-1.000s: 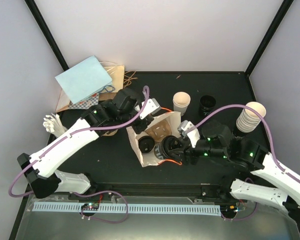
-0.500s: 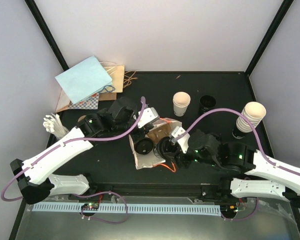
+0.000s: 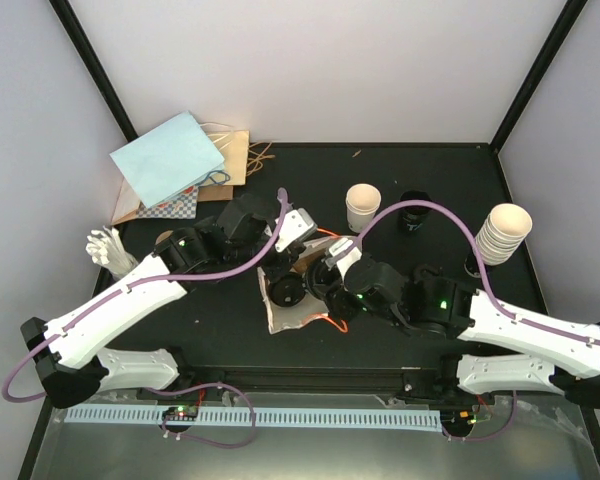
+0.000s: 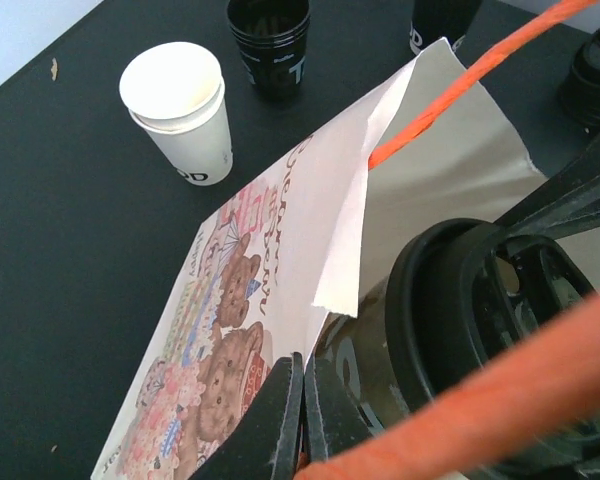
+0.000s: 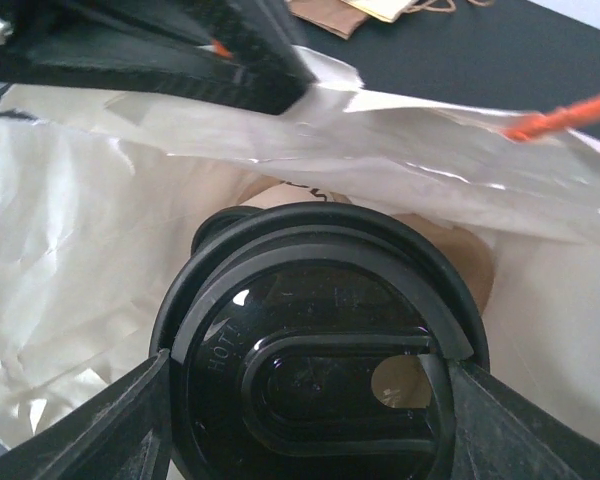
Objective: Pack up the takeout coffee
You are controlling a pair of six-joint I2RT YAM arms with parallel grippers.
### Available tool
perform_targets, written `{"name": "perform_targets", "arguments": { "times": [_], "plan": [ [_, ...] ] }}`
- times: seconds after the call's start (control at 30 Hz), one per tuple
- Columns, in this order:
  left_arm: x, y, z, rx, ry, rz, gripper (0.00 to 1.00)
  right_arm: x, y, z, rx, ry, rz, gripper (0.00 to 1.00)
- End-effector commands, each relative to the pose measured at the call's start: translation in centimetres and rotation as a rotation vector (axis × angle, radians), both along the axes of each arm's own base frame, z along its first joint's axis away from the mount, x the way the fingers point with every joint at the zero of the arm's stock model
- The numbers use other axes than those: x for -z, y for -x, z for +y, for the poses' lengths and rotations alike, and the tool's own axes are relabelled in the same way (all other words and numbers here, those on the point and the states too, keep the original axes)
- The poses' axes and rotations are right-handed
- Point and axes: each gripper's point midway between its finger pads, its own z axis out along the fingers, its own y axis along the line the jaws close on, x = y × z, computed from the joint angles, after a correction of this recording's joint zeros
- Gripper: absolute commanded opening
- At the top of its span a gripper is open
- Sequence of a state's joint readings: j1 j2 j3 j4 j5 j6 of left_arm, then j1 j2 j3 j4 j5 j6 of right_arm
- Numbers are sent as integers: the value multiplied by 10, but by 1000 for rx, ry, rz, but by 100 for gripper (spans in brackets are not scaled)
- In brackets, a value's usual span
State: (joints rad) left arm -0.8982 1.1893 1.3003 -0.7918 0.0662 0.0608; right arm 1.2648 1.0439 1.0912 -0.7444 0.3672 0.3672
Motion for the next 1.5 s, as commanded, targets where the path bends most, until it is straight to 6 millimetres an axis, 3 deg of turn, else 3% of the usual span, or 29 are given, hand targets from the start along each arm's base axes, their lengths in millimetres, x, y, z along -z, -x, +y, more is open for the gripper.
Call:
{"name": "perform_targets", "arguments": {
  "times": [0.0, 0.27, 0.8, 0.9, 1.13, 1.3, 1.47],
  "plan": [
    [-17, -5, -4, -46, 47, 3, 2, 3, -10, -11, 155, -37, 36, 58],
    [-21, -4, -8, -52, 73, 37, 1, 12, -11, 1, 205, -60, 107, 56],
    [-36, 2, -9, -131, 170, 157, 2, 16, -35, -35, 422, -64, 102, 56],
    [-47, 1, -7, -174, 200, 185, 2, 7, -45, -41, 428, -63, 101, 56],
    [-62, 2, -7, -315, 368, 380, 1, -24, -60, -50, 356, 44, 127, 55],
    [-62, 11, -19, -346, 547, 583, 2, -23, -62, -50, 307, 138, 185, 55],
    [-57, 17, -13, -416, 709, 705, 3, -22, -69, -51, 294, 186, 192, 54]
  ]
}}
